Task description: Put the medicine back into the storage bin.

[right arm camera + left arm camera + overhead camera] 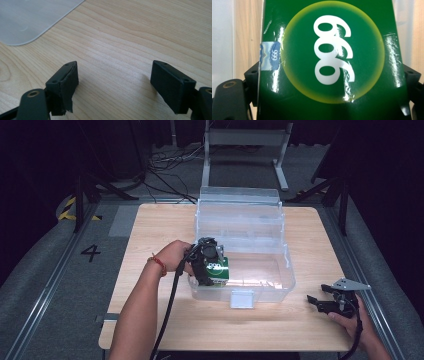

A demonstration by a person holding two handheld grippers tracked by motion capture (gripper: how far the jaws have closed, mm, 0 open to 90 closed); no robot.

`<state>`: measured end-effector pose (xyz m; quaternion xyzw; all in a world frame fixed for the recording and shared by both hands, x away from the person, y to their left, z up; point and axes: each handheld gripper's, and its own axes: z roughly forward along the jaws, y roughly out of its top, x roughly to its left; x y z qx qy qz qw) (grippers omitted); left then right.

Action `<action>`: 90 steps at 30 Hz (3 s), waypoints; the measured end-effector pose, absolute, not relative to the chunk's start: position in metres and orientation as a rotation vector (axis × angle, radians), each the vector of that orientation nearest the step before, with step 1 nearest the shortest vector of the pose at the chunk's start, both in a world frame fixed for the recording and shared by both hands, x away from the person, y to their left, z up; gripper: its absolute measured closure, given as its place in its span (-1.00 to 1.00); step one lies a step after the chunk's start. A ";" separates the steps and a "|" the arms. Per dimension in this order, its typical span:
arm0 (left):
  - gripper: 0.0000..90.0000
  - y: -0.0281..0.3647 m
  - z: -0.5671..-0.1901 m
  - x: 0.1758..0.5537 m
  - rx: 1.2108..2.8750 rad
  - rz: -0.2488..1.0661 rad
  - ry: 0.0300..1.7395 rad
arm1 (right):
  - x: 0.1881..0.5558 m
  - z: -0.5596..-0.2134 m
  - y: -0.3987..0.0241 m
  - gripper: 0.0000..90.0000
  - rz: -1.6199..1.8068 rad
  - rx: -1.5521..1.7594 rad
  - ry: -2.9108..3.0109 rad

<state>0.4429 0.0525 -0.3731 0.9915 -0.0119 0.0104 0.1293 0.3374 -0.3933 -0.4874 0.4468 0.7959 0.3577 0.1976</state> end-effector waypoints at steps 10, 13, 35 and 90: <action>-0.70 0.053 -0.376 0.438 2.896 0.072 -0.014 | 0.337 -0.487 -0.393 -0.50 1.001 1.251 2.227; -0.70 0.054 -0.374 0.437 2.912 0.075 -0.001 | 0.337 -0.487 -0.393 -0.50 1.001 1.251 2.227; -0.71 0.074 -0.359 0.433 2.868 0.126 0.100 | 0.337 -0.487 -0.393 -0.50 1.000 1.251 2.227; -0.03 0.111 -0.394 0.346 2.452 0.277 0.348 | 0.340 -0.472 -0.394 -0.31 0.995 1.241 2.233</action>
